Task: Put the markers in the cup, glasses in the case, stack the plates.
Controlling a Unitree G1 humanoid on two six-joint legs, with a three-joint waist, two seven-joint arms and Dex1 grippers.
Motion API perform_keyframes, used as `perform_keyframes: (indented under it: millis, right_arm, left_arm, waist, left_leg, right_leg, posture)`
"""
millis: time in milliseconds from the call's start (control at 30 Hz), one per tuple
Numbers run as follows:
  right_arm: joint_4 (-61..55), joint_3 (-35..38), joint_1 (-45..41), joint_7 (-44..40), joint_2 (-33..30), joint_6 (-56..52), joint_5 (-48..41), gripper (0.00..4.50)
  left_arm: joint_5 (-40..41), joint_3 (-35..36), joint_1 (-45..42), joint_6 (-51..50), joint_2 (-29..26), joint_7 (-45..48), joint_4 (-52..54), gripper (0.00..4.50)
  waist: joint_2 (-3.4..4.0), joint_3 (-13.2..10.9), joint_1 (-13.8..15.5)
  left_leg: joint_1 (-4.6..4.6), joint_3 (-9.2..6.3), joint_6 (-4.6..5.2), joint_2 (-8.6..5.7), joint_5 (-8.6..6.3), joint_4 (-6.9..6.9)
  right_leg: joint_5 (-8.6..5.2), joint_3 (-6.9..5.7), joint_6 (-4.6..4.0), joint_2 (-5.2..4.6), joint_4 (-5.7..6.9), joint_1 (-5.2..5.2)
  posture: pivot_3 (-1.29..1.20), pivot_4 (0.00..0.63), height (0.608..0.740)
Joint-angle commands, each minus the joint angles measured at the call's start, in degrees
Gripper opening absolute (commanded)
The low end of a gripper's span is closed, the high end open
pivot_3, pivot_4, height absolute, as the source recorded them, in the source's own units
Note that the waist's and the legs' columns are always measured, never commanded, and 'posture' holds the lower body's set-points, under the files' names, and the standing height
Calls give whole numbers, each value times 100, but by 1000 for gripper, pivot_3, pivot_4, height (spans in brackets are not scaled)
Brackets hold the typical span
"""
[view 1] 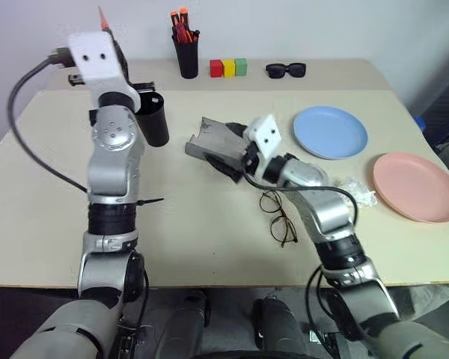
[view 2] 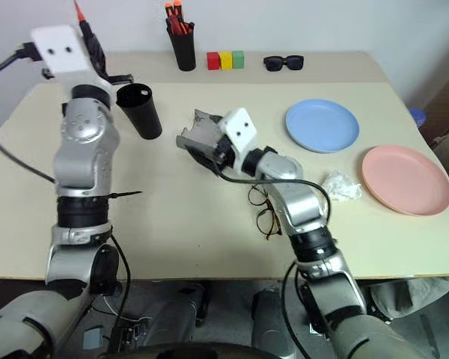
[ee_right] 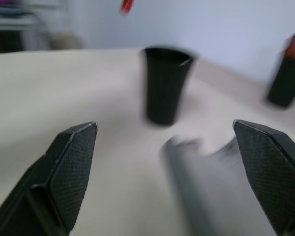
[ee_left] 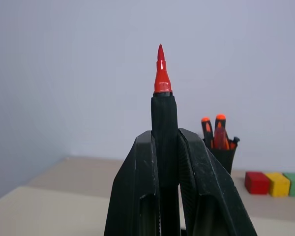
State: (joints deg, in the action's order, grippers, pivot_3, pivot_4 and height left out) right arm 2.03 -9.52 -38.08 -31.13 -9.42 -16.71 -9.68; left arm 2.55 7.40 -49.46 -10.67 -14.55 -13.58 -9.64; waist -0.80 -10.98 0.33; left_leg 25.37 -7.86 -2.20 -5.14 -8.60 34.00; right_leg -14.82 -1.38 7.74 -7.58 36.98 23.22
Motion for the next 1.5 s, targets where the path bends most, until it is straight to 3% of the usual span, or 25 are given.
perform_keyframes:
  millis: [33,333,667,967,1100,1233,1333,1500]
  right_arm:
    - [111,173,-255,347,325,194,-22,4500]
    - [-81,129,-103,475,666,127,-110,4500]
    - [-269,77,79,460,681,7,-156,4500]
    - [-274,78,82,428,673,-13,-170,4500]
    - [-329,84,108,400,643,-38,-172,4500]
    - [-487,162,163,259,368,-87,-152,4500]
    - [-647,261,247,89,-23,-102,-118,4500]
    - [-750,603,329,19,-537,-175,-192,4500]
  left_arm:
    - [-345,-75,-335,1241,-32,14,-1051,17]
    - [-557,53,-782,2672,-60,-329,-3134,17]
    - [-294,259,-773,3168,8,-185,-3845,17]
    - [-256,382,-743,3056,71,-367,-3808,4410]
    - [-56,470,-785,2842,132,-301,-3565,4471]
    - [464,314,-798,2301,204,870,-2739,4471]
    - [504,51,-779,1569,76,1582,-2159,4471]
    - [521,-27,-886,-226,107,1466,-1396,4471]
  waist:
    - [0,0,-10]
    - [0,0,-146]
    - [0,0,-151]
    - [0,0,-152]
    - [0,0,-152]
    - [0,0,-142]
    - [0,0,-130]
    - [0,0,-174]
  left_leg:
    - [0,0,0,0,0,-1]
    - [-3,-3,0,-1,1,-4]
    - [-2,-3,1,0,1,-3]
    - [-2,-3,1,0,1,-2]
    - [-3,-3,1,0,1,-3]
    - [-1,-3,1,0,1,-2]
    - [1,-3,1,-2,1,4]
    - [-4,-5,1,0,1,3]
  right_leg:
    - [0,0,0,0,3,1]
    - [0,-3,2,1,19,4]
    - [0,-4,2,1,23,6]
    - [0,-4,2,2,24,6]
    - [0,-4,2,2,24,6]
    - [0,-5,3,2,24,6]
    - [0,-7,2,0,21,1]
    - [0,-7,3,2,25,0]
  posture:
    - [0,150,740]
    - [0,150,740]
    - [0,150,740]
    - [0,150,740]
    - [0,150,740]
    - [0,150,740]
    - [0,150,740]
    - [0,150,740]
